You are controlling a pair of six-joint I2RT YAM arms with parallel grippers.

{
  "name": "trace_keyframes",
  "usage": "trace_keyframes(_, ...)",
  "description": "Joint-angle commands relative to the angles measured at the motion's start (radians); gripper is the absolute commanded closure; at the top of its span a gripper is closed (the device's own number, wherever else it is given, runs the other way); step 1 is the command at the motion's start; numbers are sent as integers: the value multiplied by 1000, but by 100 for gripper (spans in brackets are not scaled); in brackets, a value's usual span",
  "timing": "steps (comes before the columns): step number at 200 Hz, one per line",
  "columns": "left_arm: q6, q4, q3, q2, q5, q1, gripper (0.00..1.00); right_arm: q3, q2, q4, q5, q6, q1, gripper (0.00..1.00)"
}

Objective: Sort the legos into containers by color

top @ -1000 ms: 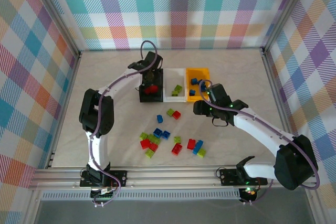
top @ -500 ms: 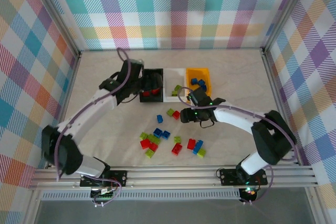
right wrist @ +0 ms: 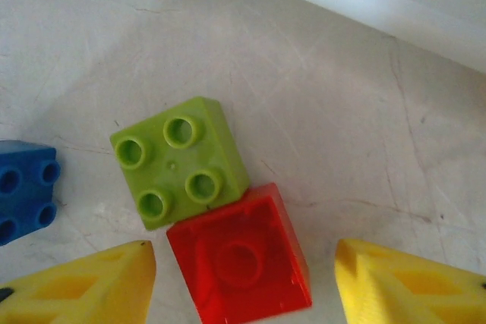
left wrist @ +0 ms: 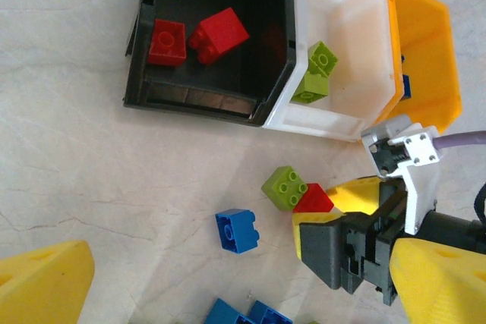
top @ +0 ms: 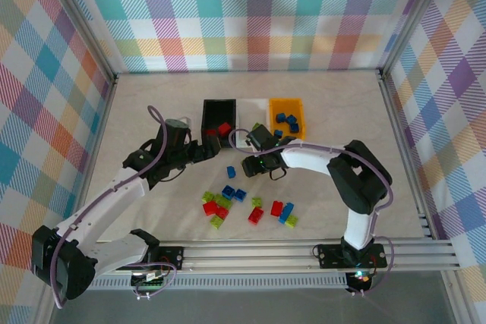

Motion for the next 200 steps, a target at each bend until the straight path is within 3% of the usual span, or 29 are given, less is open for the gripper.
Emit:
trace_keyframes(1, -14, -1, -13, -15, -6, 12, 0, 36, 31, -27, 44, -31, 13, 41)
trace_keyframes(58, -16, -4, -20, -20, -26, 23, 0, 23, -10, -17, 25, -39, 23, 63)
trace_keyframes(112, -8, -44, -54, -69, -81, 35, 0, 48, -150, -43, -87, -31, 29, 66)
trace_keyframes(140, -9, -61, -93, -115, -83, 38, 0, 198, -90, -63, -114, -24, 29, 65)
trace_keyframes(200, -16, -98, -155, -191, -81, 41, 0, 693, 254, -184, -88, -36, 9, 65)
